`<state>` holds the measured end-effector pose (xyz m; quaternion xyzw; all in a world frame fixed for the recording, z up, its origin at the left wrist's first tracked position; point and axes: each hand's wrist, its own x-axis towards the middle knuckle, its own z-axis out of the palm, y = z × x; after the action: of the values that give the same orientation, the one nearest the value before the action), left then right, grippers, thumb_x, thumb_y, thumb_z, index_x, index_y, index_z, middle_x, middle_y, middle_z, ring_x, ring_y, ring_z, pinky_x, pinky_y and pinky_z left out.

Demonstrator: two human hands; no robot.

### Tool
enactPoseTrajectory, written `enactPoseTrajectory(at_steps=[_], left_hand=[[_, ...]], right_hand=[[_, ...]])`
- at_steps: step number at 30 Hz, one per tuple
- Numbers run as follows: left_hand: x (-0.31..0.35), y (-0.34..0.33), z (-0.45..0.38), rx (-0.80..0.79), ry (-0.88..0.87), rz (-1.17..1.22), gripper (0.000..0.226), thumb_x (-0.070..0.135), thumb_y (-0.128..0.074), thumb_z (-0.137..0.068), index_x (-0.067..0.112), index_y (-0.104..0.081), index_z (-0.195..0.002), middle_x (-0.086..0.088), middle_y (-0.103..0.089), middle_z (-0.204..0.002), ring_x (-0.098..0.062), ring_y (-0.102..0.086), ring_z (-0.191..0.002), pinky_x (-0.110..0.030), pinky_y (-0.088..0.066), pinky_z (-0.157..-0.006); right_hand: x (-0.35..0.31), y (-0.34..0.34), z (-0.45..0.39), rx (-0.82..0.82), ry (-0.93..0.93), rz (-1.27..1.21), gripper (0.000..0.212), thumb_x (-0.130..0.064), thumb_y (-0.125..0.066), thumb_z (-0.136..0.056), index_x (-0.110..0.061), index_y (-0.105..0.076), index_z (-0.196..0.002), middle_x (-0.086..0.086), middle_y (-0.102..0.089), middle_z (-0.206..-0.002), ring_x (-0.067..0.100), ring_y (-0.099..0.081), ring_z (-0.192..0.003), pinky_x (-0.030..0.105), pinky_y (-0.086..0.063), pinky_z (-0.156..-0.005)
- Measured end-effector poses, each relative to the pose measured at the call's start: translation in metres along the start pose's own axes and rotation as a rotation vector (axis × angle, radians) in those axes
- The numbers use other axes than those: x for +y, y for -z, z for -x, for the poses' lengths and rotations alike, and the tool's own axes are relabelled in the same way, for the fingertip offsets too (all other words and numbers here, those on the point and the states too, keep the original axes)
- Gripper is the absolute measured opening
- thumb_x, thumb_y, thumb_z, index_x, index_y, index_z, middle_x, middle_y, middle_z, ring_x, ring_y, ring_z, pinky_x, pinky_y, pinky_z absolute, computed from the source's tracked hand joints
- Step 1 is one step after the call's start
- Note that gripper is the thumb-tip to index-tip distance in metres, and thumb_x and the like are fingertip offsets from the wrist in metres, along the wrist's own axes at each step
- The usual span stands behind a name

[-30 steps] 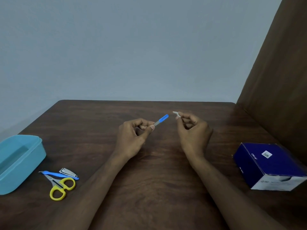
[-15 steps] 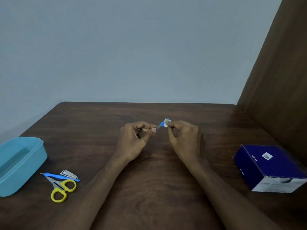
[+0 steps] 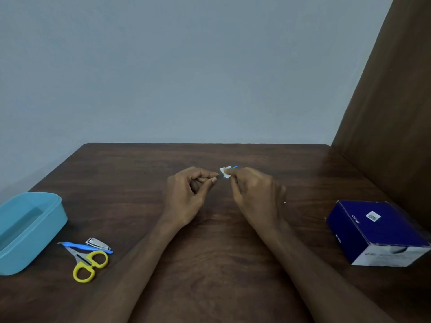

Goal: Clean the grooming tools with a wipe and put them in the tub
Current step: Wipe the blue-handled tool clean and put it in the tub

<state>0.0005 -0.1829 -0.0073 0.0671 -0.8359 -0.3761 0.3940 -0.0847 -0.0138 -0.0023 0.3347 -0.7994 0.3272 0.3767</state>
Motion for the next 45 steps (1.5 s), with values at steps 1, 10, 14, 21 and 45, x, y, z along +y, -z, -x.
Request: enactPoseTrajectory(at_steps=[1,10,14,21,45], left_hand=[[0.0,0.0,0.0,0.001,-0.001,0.004,0.012,0.019,-0.085,-0.091,0.03,-0.086,-0.097,0.011,-0.074,-0.08,-0.008,-0.062,-0.061,-0.021,-0.049,-0.061],[-0.002,-0.001,0.0,0.036,0.027,0.019,0.01,0.026,-0.084,-0.094,0.033,-0.085,-0.1,0.013,-0.076,-0.082,-0.013,-0.064,-0.061,-0.026,-0.047,-0.054],[-0.002,0.0,0.0,0.034,0.04,0.021,0.01,0.027,-0.083,-0.095,0.034,-0.085,-0.101,0.014,-0.075,-0.081,-0.011,-0.057,-0.053,-0.031,-0.047,-0.051],[0.003,0.002,0.001,0.01,0.077,0.051,0.008,0.033,-0.08,-0.096,0.04,-0.083,-0.098,0.007,-0.074,-0.071,-0.007,-0.047,-0.044,-0.02,-0.037,-0.047],[0.01,0.0,0.002,-0.101,0.182,0.227,0.007,0.034,-0.083,-0.093,0.029,-0.083,-0.088,0.01,-0.077,-0.073,-0.013,-0.058,-0.044,-0.028,-0.047,-0.049]], right_hand=[[0.001,0.002,-0.001,0.021,-0.048,0.028,0.023,-0.027,-0.076,-0.091,-0.039,-0.08,-0.11,-0.009,-0.078,-0.092,0.024,-0.076,-0.074,0.036,-0.056,-0.052],[-0.001,-0.001,-0.01,-0.169,-0.837,-0.968,0.011,-0.022,-0.087,-0.088,-0.019,-0.083,-0.097,0.0,-0.083,-0.092,0.012,-0.061,-0.046,0.022,-0.042,-0.045],[-0.006,0.003,-0.01,-0.344,-0.852,-1.112,0.017,-0.019,-0.08,-0.092,-0.015,-0.08,-0.109,0.002,-0.084,-0.099,0.009,-0.056,-0.054,0.02,-0.037,-0.049],[-0.001,0.006,-0.013,-0.42,-0.898,-1.184,0.018,-0.007,-0.064,-0.1,-0.016,-0.076,-0.109,0.004,-0.084,-0.104,0.012,-0.059,-0.056,0.023,-0.036,-0.051],[-0.002,0.002,-0.012,-0.42,-0.778,-1.088,0.011,-0.025,-0.078,-0.095,-0.022,-0.082,-0.085,-0.003,-0.081,-0.093,0.007,-0.053,-0.054,0.02,-0.036,-0.05]])
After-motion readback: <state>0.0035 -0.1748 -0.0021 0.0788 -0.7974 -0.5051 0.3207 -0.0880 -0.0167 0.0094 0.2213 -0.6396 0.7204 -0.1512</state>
